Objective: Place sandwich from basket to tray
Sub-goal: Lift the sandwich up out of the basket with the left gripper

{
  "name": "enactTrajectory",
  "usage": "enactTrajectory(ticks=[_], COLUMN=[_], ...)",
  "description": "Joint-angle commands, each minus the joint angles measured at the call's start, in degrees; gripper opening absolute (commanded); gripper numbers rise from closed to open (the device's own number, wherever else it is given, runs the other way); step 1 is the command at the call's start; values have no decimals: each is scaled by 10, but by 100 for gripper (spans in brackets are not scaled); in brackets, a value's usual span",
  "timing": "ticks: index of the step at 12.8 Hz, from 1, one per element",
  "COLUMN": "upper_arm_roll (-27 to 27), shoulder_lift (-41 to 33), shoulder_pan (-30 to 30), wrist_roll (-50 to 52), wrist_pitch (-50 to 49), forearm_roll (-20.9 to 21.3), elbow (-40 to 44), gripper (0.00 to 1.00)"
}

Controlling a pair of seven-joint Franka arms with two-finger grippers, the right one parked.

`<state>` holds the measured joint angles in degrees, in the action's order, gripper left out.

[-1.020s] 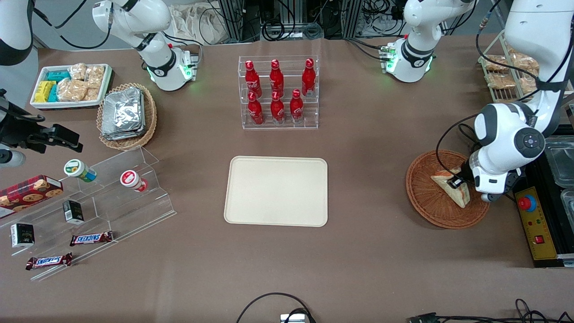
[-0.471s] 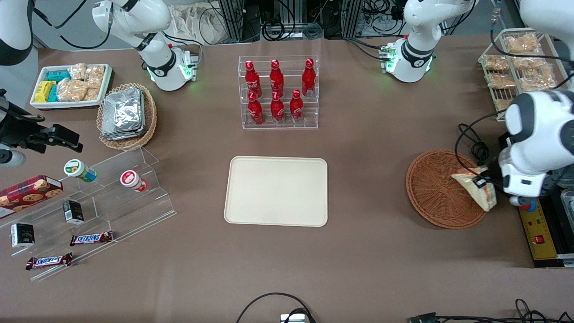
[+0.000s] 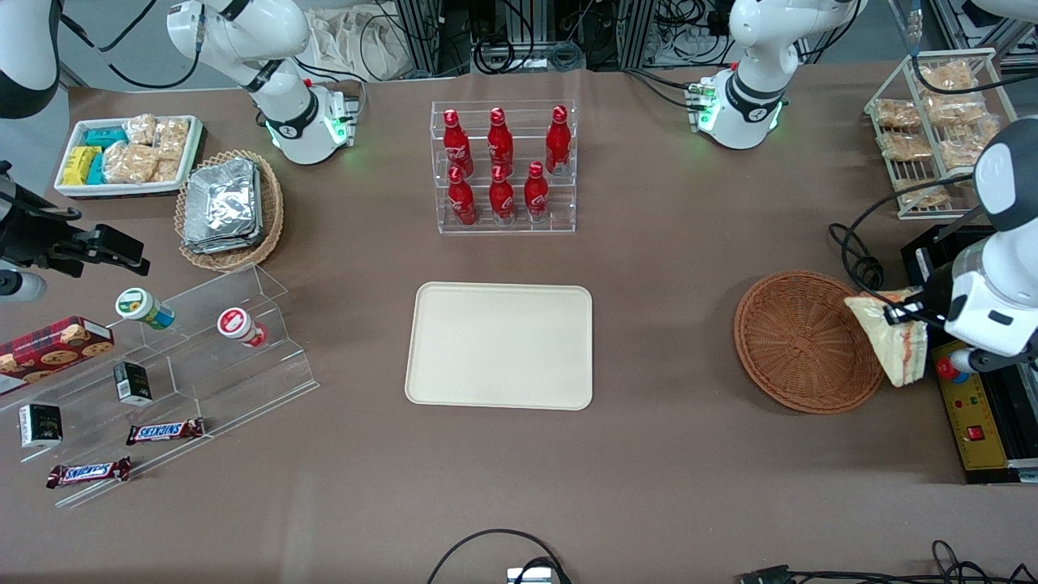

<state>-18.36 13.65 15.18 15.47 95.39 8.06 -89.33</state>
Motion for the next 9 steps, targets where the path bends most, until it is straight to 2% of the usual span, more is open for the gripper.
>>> enactTrajectory(ticks=[1,4,7,9], upper_arm_roll=[2,2,0,-1], shoulder_lift=[51,79,124,158], shoulder_pan=[-70,-147,-224,-261], wrist_roll=[-14,-2,85,133], wrist_pitch=[-48,-44,-36,6], forearm_roll=[6,3,0,-1], elbow=[83,100,118,118], gripper=[0,0,0,0])
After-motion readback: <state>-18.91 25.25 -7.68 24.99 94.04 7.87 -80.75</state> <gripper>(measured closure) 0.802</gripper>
